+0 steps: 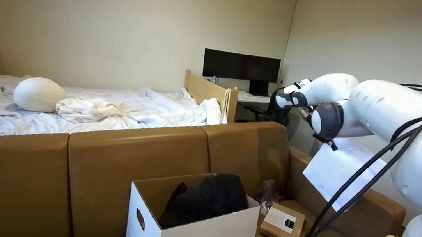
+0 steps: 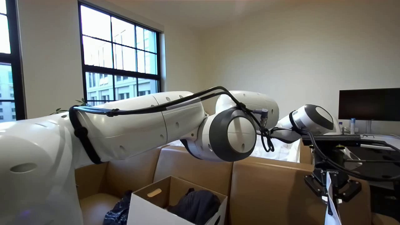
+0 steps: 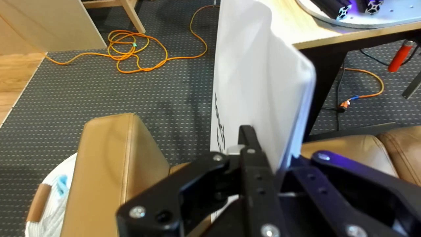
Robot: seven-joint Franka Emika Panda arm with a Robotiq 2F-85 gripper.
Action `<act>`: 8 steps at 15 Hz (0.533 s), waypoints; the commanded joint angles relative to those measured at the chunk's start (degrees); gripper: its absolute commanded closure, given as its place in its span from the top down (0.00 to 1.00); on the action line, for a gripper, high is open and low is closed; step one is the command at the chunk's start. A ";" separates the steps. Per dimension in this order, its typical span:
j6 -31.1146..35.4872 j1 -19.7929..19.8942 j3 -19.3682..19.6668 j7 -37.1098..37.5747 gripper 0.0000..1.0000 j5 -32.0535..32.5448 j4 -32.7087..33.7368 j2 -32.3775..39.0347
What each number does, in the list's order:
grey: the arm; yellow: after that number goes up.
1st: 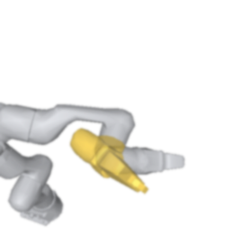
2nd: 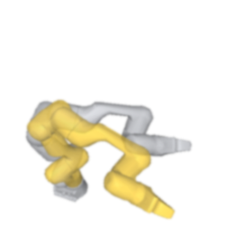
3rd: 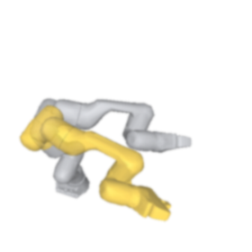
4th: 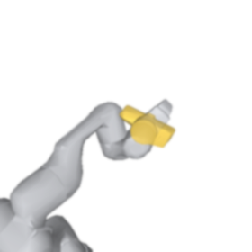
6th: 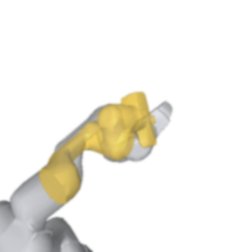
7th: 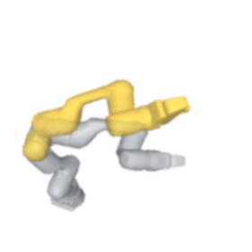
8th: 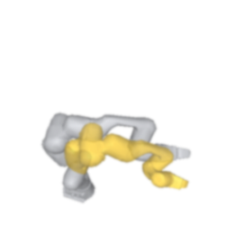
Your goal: Remove the paper from the box
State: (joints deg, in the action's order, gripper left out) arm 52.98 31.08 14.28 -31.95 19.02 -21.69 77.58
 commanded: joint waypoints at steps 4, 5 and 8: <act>0.55 2.06 -0.92 5.03 0.03 -2.97 -3.90 -1.54; -0.86 1.34 -0.13 1.04 0.05 -0.60 1.93 2.41; -0.87 2.06 -0.38 2.73 0.05 -1.60 1.85 2.54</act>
State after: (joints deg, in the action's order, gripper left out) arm 53.23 32.86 14.07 -28.94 17.17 -22.32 78.81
